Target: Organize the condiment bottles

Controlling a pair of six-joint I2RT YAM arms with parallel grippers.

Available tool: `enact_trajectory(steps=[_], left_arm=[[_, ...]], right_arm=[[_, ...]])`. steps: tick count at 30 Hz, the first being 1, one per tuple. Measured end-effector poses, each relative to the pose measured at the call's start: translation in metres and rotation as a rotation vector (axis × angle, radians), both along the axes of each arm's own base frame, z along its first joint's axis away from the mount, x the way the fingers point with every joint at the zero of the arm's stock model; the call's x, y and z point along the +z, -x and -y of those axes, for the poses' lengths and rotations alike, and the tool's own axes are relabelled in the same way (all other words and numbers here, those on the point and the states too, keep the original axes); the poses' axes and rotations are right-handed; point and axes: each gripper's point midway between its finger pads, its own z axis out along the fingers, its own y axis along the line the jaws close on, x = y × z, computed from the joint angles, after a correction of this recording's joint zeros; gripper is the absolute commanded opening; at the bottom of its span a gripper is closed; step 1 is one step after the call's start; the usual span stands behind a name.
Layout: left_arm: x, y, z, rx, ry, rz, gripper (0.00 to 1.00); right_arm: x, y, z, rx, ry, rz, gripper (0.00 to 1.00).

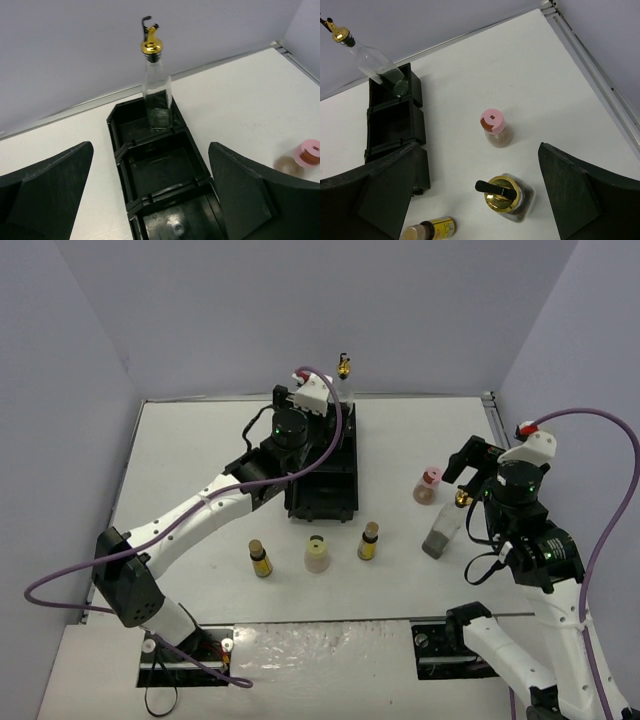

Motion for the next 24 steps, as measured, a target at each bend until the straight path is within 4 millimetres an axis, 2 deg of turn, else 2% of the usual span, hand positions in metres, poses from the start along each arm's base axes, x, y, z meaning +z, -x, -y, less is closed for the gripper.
enact_trajectory(steps=[3, 7, 12, 16, 19, 24], left_arm=[[-0.006, 0.024, 0.023, -0.085, -0.026, -0.023, 0.97], [-0.019, 0.066, 0.063, -0.233, -0.068, -0.058, 0.97], [-0.022, 0.114, 0.106, -0.420, -0.058, -0.074, 0.97], [-0.022, 0.138, 0.126, -0.519, -0.037, -0.089, 0.97], [-0.020, 0.149, 0.145, -0.577, -0.018, -0.096, 0.97], [-0.028, 0.170, 0.181, -0.664, 0.007, -0.113, 0.97]], right_arm=[[0.007, 0.008, 0.007, -0.026, 0.001, 0.013, 1.00], [0.021, 0.019, 0.015, -0.058, -0.001, 0.040, 1.00], [0.044, 0.024, 0.024, -0.106, -0.007, 0.074, 1.00], [0.067, 0.029, 0.029, -0.132, -0.016, 0.116, 1.00], [0.084, 0.030, 0.032, -0.144, -0.021, 0.141, 1.00], [0.097, 0.029, 0.034, -0.155, -0.016, 0.150, 1.00]])
